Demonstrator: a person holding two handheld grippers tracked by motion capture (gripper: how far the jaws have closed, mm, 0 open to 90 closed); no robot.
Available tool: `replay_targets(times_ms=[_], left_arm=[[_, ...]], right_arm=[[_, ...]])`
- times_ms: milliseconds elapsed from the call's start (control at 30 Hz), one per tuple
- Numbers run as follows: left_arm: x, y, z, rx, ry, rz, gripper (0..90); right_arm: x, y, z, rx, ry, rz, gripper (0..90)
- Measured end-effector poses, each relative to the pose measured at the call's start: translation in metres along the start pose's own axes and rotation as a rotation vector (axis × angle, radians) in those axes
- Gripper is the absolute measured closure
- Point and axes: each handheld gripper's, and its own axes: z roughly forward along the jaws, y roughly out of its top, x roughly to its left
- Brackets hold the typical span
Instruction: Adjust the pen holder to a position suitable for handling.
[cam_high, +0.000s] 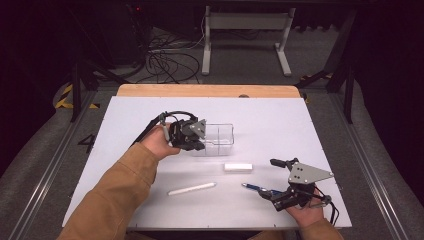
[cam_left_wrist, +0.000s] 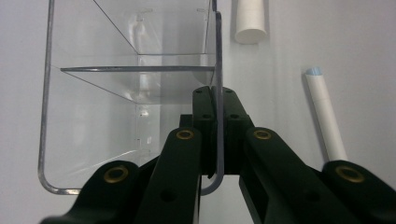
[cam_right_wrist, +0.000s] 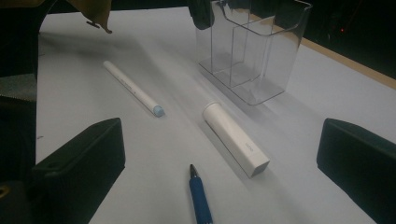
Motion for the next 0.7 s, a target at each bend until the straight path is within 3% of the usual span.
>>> replay_targets(times_ms=[267,533,700], left_arm=[[0.004,0.002,0.013,0.034,-0.029,0.023,88.0],[0.007,-0.002,0.015,0.038,-0.051,-0.021,87.9],[0.008,-0.002,0.014,0.040,-0.054,-0.029,87.6]], right_arm=[[0.000,0.000,0.000,-0.002,0.004,0.000,1.5],[0.000,-0.001,0.000,-0.002,0.007,0.001,1.5],[0.000,-0.001,0.001,0.000,0.008,0.001,1.5]])
